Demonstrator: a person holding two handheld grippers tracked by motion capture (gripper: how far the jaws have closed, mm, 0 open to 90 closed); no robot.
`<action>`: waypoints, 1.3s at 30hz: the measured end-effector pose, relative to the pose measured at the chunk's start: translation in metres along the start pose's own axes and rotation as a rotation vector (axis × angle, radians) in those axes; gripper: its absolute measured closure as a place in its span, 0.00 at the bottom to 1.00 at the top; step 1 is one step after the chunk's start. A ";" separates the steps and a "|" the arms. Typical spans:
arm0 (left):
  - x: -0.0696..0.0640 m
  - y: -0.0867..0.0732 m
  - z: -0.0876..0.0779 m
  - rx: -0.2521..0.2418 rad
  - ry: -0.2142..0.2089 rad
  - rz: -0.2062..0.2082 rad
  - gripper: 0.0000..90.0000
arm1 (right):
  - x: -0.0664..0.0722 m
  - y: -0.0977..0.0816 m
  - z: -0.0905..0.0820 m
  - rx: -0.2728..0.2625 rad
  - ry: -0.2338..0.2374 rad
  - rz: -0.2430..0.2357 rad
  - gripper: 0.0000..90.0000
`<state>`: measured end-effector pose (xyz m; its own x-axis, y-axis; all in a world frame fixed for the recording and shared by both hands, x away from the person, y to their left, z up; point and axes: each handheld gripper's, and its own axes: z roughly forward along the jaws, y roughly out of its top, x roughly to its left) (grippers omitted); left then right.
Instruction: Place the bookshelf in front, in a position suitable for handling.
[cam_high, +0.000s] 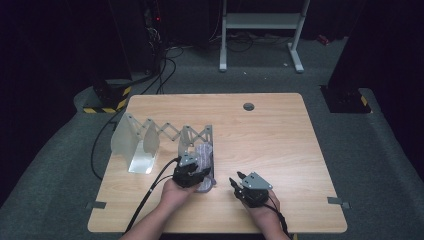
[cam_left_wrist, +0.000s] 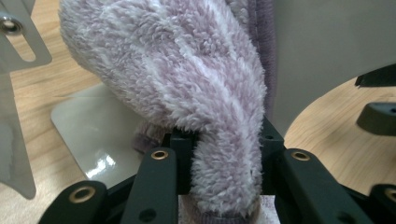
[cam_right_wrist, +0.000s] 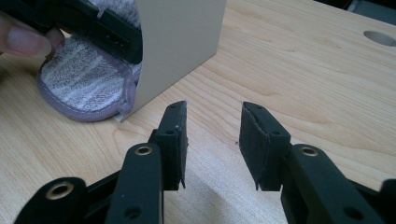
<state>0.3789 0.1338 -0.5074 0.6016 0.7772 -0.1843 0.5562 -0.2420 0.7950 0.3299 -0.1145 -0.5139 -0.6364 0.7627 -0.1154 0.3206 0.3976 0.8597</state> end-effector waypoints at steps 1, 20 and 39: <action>-0.001 0.001 -0.001 -0.008 -0.002 -0.001 0.76 | 0.000 0.000 0.000 0.001 0.000 0.002 0.69; -0.022 0.063 -0.052 -0.246 -0.010 0.047 0.76 | -0.001 0.000 -0.001 -0.005 -0.003 0.001 0.69; -0.014 0.021 -0.009 -0.078 -0.009 0.038 0.76 | 0.000 0.000 0.000 0.003 0.001 -0.004 0.69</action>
<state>0.3771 0.1231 -0.4835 0.6269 0.7628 -0.1585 0.4867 -0.2245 0.8442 0.3300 -0.1143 -0.5144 -0.6384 0.7606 -0.1179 0.3206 0.4020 0.8577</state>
